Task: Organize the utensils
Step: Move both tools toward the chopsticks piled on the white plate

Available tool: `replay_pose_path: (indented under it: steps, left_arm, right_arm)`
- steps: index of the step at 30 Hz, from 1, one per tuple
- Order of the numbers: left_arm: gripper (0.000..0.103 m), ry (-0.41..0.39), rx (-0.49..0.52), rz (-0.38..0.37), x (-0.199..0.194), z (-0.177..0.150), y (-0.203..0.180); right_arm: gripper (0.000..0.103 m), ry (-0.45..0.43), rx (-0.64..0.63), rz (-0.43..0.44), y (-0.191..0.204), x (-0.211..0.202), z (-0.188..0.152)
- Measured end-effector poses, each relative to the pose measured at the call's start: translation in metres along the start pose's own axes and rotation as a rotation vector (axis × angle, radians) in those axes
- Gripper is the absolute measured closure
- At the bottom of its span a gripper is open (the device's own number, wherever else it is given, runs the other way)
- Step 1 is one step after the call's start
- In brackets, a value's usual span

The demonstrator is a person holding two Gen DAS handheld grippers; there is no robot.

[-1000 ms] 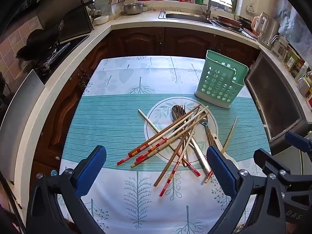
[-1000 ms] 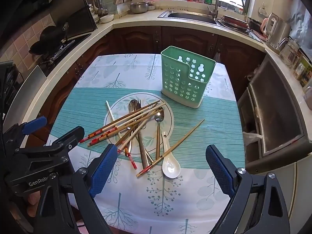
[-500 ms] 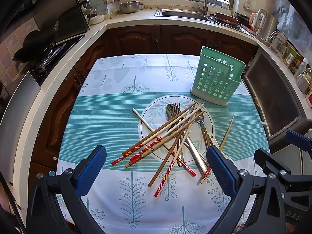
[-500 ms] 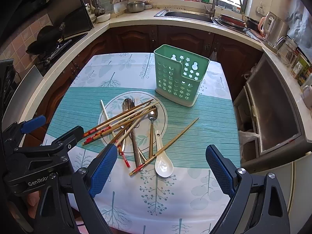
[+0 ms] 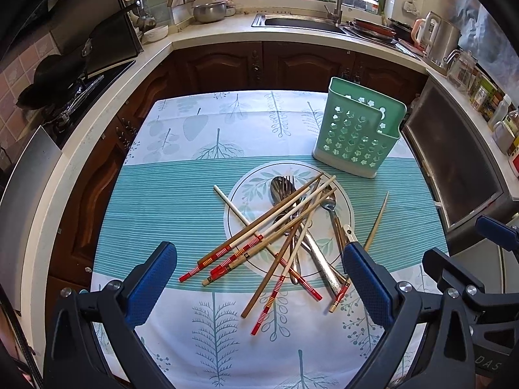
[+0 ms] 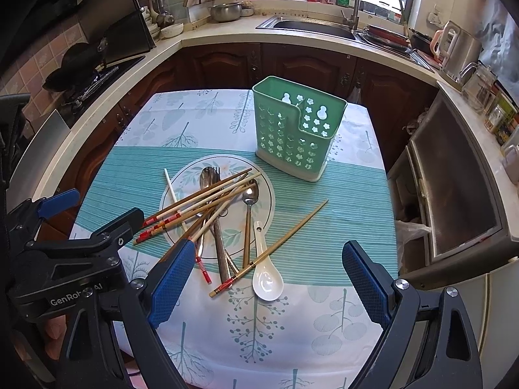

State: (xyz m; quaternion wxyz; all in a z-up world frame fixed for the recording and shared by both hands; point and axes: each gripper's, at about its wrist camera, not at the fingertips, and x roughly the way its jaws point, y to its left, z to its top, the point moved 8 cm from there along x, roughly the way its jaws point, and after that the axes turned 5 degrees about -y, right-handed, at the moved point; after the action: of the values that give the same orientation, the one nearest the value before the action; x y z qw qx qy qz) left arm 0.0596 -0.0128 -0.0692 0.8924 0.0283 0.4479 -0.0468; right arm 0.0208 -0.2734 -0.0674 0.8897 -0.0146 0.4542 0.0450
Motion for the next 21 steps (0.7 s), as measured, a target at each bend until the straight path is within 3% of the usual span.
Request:
replay_pose_path:
  steps: [17,21]
  left_arm:
    - [0.002,0.021,-0.011,-0.047,0.0056,-0.0025,-0.0039]
    - [0.008,0.014,-0.021,-0.076,0.004,-0.0034,-0.0081]
  right_arm:
    - [0.014,-0.023,-0.023,0.001,0.0032,-0.0024,-0.002]
    - [0.016,-0.033,-0.036,0.014,0.0056,-0.0046,-0.0027]
